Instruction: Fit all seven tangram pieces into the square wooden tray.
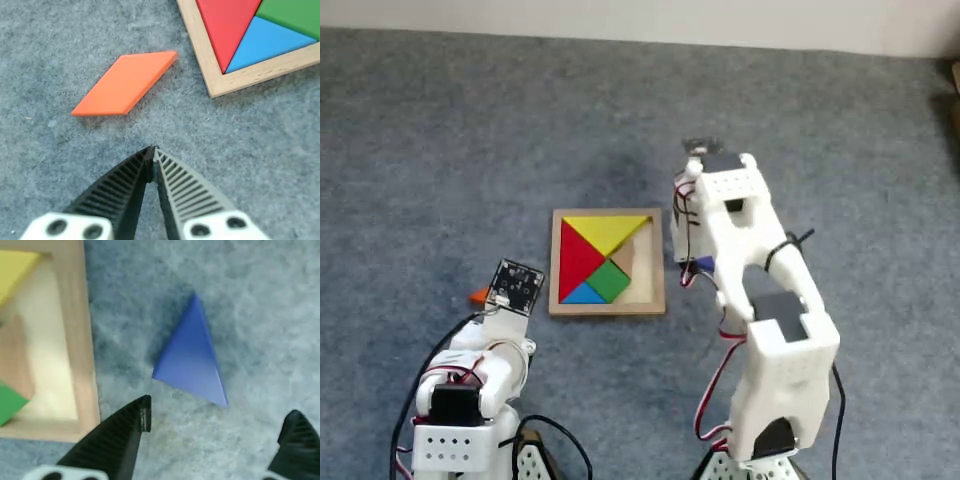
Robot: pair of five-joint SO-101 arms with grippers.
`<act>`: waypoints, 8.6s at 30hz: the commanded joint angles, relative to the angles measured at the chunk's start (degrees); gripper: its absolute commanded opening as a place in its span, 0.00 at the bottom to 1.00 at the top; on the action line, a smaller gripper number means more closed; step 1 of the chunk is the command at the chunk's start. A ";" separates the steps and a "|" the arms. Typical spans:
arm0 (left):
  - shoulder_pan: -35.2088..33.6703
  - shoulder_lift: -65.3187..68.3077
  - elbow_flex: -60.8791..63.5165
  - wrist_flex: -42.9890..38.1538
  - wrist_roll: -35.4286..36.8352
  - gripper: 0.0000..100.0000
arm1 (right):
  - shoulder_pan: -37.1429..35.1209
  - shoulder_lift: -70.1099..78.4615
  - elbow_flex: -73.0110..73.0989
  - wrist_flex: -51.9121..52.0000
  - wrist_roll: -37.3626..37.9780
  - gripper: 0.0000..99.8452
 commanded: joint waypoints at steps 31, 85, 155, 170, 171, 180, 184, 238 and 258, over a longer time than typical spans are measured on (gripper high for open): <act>0.84 -2.77 1.36 0.18 0.44 0.03 | 1.63 2.59 -2.86 -8.31 3.52 0.28; 0.84 -2.77 1.36 0.18 0.44 0.03 | -20.79 -21.93 15.25 -10.51 76.22 0.09; 0.84 -2.77 1.36 0.18 0.44 0.03 | -21.14 -17.45 21.76 -19.56 22.77 0.01; 0.84 -2.77 1.36 0.18 0.44 0.03 | -18.68 -30.90 22.11 -19.30 30.59 0.01; 0.84 -2.77 1.36 0.18 0.44 0.03 | -18.68 -32.75 22.46 -19.12 30.42 0.01; 0.84 -2.77 1.36 0.18 0.44 0.03 | -16.57 -38.73 34.68 -17.27 30.33 0.01; 0.84 -2.77 1.36 0.18 0.44 0.03 | -13.85 -36.53 35.82 -18.86 30.33 0.01; 0.84 -2.77 1.36 0.18 0.44 0.03 | -16.13 -25.27 34.77 -30.55 18.20 0.01; 0.84 -2.77 1.36 0.18 0.44 0.03 | -14.81 -52.18 38.37 -18.42 19.96 0.01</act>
